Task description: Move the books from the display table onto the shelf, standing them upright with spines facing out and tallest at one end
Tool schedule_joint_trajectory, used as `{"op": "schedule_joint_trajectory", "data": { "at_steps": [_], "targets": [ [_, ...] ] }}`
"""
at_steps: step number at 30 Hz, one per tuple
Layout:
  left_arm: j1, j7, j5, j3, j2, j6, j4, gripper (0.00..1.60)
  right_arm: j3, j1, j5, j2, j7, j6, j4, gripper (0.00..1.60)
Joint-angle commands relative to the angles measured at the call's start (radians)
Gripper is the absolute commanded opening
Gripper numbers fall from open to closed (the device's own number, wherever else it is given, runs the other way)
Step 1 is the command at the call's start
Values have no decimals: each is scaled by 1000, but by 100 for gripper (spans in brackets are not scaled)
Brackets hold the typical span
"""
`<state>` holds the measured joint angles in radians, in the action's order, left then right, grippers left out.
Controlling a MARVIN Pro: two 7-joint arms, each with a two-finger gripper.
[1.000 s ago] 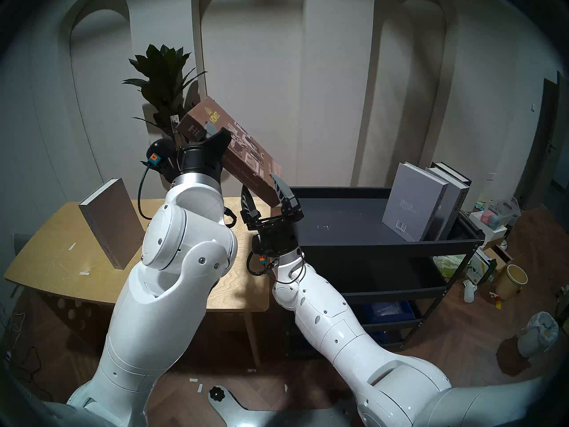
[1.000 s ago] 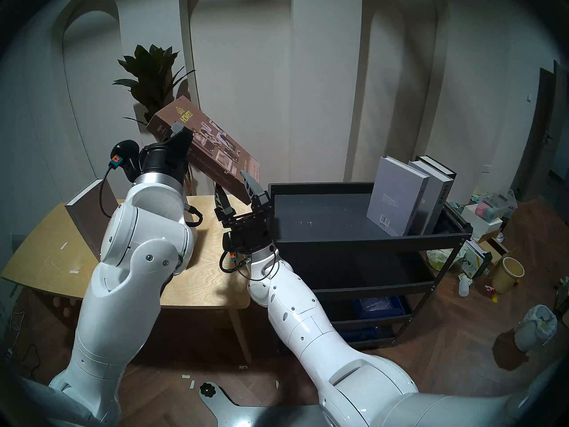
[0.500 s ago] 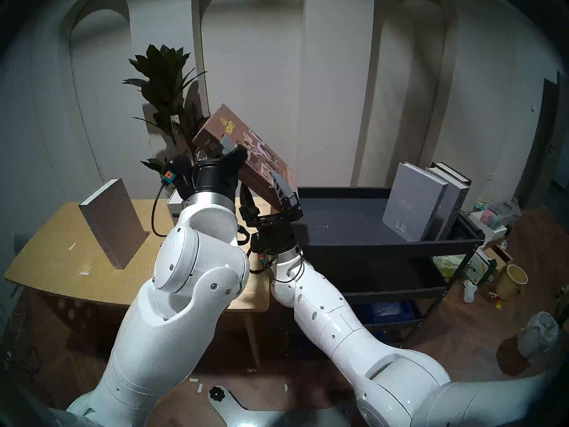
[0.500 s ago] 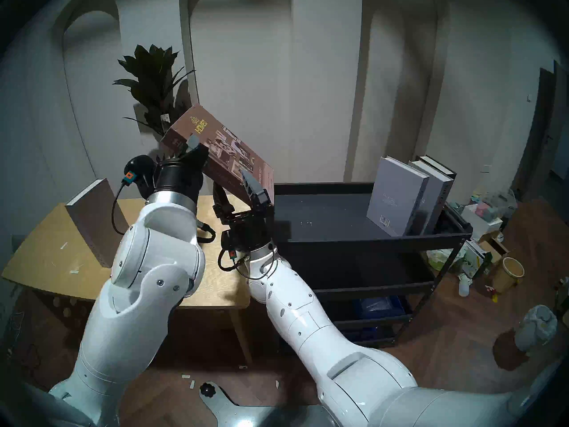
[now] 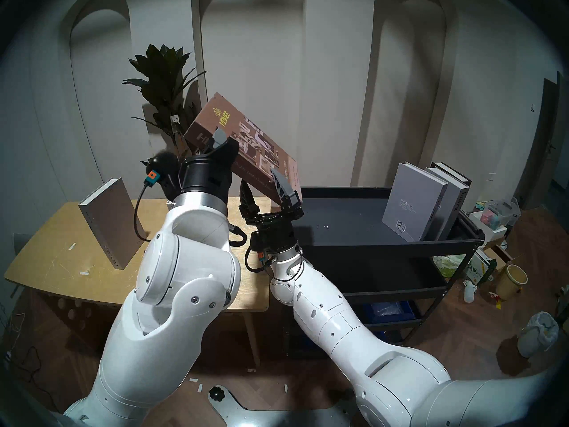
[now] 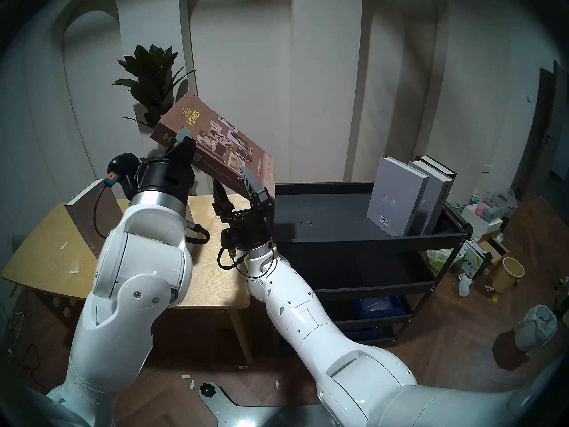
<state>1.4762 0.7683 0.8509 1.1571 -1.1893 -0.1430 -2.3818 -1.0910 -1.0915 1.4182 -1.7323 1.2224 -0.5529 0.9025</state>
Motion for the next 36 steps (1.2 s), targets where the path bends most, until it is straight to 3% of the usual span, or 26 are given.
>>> {"op": "schedule_joint_trajectory", "data": {
  "at_steps": [1, 5, 6, 7, 17, 22, 23, 24, 36],
  "targets": [
    [12, -19, -11, -19, 12, -5, -62, 0, -1, 16, -5, -13, 3, -3, 7, 160],
    [11, -26, -16, -27, 17, -11, -47, 0, 2, 17, -8, -12, 4, -2, 7, 160],
    [11, -26, -12, -26, 17, -12, -45, 0, 0, 9, -31, -7, -32, -39, 23, 146],
    [11, -27, -12, -26, 17, -13, -44, 0, 0, 5, -44, -4, -49, -61, 33, 0],
    [27, -75, -8, -42, 27, -74, -41, 0, -23, -24, -122, 11, -140, -112, 86, 0],
    [1, -160, 32, -55, 67, -121, -42, 0, -29, -14, -116, 13, -127, -111, 76, 0],
    [-3, -163, 28, -50, 62, -113, -47, 105, -30, -11, -115, 15, -125, -111, 74, 0],
    [-11, -182, 17, -40, 66, -112, -51, 160, -32, -9, -115, 16, -125, -112, 74, 0],
    [-134, -247, 47, 84, 69, -118, -62, 160, -45, 18, -95, 53, -133, -111, 30, 0]
  ]
}}
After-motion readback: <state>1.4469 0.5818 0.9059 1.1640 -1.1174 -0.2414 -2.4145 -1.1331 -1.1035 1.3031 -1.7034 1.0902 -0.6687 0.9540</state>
